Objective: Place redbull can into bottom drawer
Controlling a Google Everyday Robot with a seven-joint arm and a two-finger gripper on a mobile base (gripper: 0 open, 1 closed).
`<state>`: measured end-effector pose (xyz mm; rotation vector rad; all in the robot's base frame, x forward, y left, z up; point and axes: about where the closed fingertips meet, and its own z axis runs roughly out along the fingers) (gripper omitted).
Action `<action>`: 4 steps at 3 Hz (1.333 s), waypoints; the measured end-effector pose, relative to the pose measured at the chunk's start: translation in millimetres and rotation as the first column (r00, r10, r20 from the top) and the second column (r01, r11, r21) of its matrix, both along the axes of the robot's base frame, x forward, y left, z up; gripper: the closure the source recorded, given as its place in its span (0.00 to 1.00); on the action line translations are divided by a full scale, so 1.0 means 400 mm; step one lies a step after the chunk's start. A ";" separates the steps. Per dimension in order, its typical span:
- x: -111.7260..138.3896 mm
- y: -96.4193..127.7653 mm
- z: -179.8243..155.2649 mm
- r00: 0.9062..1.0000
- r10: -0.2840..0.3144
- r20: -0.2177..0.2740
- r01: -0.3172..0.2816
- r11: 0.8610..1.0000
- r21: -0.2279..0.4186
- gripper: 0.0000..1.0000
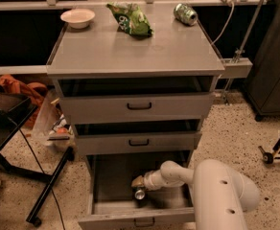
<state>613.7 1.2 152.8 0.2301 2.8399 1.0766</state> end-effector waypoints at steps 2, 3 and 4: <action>0.000 0.000 0.000 1.000 0.000 0.000 0.000 1.000 0.000 0.00; 0.000 0.000 0.000 1.000 0.000 0.000 0.000 1.000 0.000 0.00; 0.002 -0.012 0.016 1.000 0.016 -0.007 -0.016 1.000 0.021 0.00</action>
Offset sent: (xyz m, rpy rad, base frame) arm 0.0000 0.0000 0.0000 0.0000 0.0000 0.0000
